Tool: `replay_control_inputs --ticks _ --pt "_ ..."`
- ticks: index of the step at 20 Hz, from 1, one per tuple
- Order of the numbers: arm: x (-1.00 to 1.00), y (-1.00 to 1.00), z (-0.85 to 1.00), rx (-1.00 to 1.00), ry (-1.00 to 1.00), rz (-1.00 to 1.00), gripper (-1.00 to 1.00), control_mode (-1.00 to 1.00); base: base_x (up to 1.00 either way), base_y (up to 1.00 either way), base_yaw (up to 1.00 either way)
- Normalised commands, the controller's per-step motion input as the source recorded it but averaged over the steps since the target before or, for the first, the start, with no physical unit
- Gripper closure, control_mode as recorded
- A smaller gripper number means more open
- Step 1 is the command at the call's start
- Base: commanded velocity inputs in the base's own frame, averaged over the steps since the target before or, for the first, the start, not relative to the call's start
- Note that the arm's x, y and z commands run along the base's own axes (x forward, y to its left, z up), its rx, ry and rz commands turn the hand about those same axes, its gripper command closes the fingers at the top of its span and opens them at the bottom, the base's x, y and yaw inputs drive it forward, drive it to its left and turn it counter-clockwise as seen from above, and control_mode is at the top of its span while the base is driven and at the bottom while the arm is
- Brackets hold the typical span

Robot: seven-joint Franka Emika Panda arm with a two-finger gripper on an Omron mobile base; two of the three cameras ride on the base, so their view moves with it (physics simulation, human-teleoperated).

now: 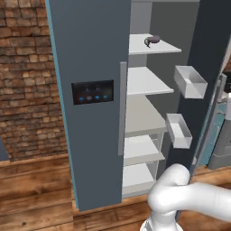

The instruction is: Pick up the frozen fish from the freezer, place it on any shelf in the fridge, and close the fridge and freezer doors when done.

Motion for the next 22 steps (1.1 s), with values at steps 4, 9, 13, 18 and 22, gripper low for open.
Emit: replay_control_inputs --ticks 4,9,13,18,22 --pt "0.86 1.0 -0.01 0.08 -0.02 -0.04 -1.0 -1.0 0.0 0.0 0.0" --pt "0.82 0.99 -0.03 0.05 -0.02 -0.1 -1.0 -1.0 0.0 0.0 0.0" --pt "0.85 0.98 -0.12 0.03 -0.02 -0.14 -1.0 -1.0 0.0 0.0 0.0" --pt "0.89 0.96 -0.15 0.03 -0.04 -0.18 -1.0 -1.0 0.0 0.0 0.0" --pt "0.88 1.0 -0.22 0.0 -0.08 -0.24 -1.0 -1.0 0.0 0.0 0.0"
